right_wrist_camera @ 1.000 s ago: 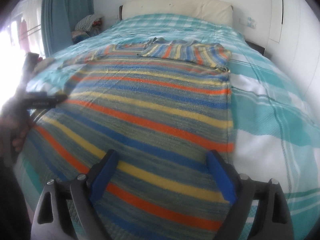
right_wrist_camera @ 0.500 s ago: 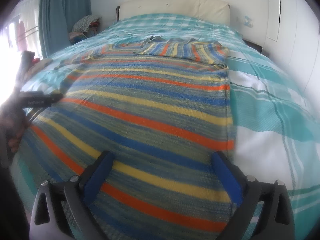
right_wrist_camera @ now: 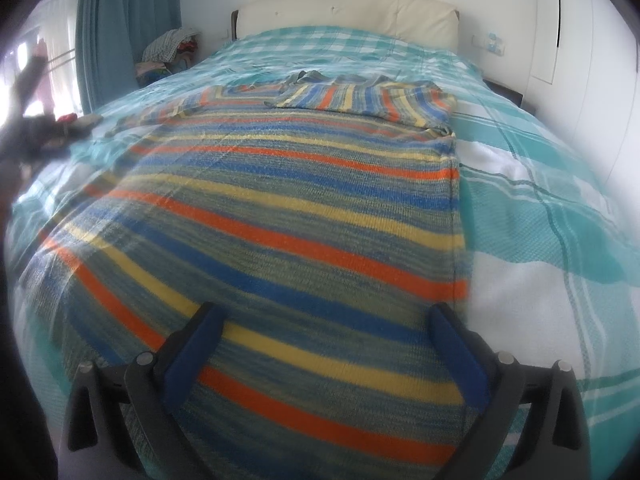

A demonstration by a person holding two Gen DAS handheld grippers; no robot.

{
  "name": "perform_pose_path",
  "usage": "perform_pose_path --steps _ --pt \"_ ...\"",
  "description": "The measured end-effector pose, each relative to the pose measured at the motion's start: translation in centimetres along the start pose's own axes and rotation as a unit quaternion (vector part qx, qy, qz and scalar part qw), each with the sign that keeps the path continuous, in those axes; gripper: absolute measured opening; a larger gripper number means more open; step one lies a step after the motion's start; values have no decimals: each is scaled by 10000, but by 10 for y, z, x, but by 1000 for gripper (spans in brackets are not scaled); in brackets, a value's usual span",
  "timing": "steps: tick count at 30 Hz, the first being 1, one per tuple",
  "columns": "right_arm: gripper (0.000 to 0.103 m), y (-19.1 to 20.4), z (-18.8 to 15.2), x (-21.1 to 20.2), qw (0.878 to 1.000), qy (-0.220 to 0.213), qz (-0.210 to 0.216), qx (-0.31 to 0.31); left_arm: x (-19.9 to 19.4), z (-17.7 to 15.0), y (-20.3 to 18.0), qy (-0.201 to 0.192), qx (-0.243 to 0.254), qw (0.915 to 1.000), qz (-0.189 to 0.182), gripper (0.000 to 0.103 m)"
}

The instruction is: Fold small clothes

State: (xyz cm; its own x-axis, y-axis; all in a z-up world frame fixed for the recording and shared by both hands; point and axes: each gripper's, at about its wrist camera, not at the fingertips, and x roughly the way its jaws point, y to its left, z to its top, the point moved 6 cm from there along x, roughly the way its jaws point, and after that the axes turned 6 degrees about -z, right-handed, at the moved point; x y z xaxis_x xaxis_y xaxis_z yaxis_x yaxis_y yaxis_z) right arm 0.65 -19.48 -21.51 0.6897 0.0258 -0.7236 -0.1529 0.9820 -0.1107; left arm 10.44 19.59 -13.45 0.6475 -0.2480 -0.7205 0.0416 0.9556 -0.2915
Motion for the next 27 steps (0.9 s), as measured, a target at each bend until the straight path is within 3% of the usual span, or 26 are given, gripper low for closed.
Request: perform_pose_path --steps 2,5,9,12,13,14,15,16,18,20,22,25,27 --pt "102 0 0 0 10000 5 -2 -4 1 47 49 -174 -357 9991 144 102" --pt "103 1 -1 -1 10000 4 -3 -8 39 87 119 123 -897 9949 448 101" --pt "103 1 -1 -1 10000 -1 -6 -9 97 103 166 599 -1303 9866 776 98" --pt "103 0 -1 -1 10000 -13 -14 -17 126 103 178 656 -1691 9801 802 75" --pt "103 0 0 -1 10000 -21 -21 -18 131 103 176 573 -1642 9814 815 57" --pt "103 0 0 -1 10000 -26 -26 -19 136 104 167 533 -1413 9843 915 0" --pt "103 0 0 -1 10000 -29 -30 -20 138 105 161 626 -1331 9846 944 5" --pt "103 0 0 -1 10000 -29 -30 -20 136 111 153 622 -1288 9843 1033 2" --pt "103 -1 0 -1 10000 -33 -33 -23 119 136 122 334 -1056 9905 813 2" --pt "103 -1 1 0 10000 -31 -28 -26 96 161 61 19 -459 9978 475 2" --pt "103 -1 1 0 10000 -30 -30 -27 82 175 -1 -108 116 9998 82 2" --pt "103 -1 1 0 10000 -25 -32 -30 76 175 -126 -63 1164 9908 -689 2" --pt "103 -2 2 0 10000 -25 -35 -30 87 166 -180 42 1478 9829 -1097 2"
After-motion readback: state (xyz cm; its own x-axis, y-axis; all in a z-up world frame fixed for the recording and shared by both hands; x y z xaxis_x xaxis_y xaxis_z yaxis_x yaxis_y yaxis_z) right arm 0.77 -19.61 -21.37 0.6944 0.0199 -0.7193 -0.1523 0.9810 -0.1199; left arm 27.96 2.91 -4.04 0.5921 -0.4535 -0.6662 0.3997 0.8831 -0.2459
